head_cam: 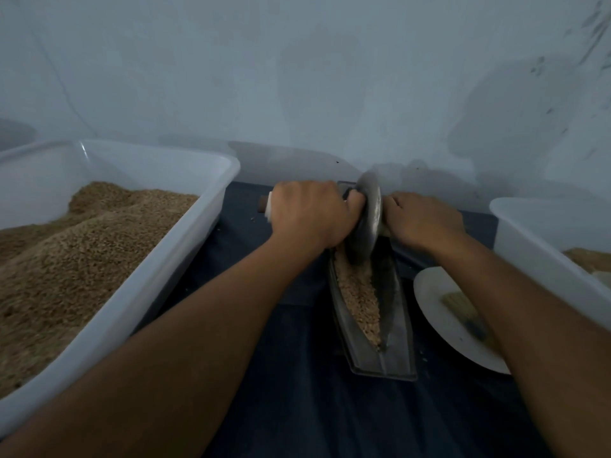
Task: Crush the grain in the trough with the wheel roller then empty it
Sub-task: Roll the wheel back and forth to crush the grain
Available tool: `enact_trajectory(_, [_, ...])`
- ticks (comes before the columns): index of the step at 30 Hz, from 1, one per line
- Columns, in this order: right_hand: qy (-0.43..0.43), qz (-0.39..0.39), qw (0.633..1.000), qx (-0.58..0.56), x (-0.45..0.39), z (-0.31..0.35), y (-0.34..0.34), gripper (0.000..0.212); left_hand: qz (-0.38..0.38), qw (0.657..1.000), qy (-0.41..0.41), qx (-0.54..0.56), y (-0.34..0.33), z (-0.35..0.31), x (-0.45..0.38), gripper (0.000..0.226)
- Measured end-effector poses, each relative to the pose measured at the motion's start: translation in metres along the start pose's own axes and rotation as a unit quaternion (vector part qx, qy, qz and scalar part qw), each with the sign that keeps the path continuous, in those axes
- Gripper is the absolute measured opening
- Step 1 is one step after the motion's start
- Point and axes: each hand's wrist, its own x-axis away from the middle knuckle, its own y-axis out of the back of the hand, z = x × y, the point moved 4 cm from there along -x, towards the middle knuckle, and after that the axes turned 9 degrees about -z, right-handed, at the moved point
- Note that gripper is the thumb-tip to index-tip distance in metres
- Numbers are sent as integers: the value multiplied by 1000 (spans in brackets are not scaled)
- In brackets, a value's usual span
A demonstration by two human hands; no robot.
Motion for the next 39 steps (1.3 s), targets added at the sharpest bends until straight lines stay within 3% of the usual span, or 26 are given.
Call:
enact_trajectory(8, [13,50,999,-1,-19,-5,-9,60,9,1000,7,-8,-8,-2,-11,60])
enact_trajectory(15, [34,110,993,18,-23,-6,-13,33,4,1000,-3,-29,-6,-7,-13,57])
enact_trajectory(20, [43,107,993,19,-24,-9,-15,30,6,999,14,-39,-3,-11,-11,55])
enact_trajectory(32, [56,-6,998,-22,-10,-14,-16,35,-21,998,27,-51,9,-19,9,48])
enact_trajectory(39, [35,-47,997,-41,6,-8,-7,57,-27,998,17,-46,16,-16,20,47])
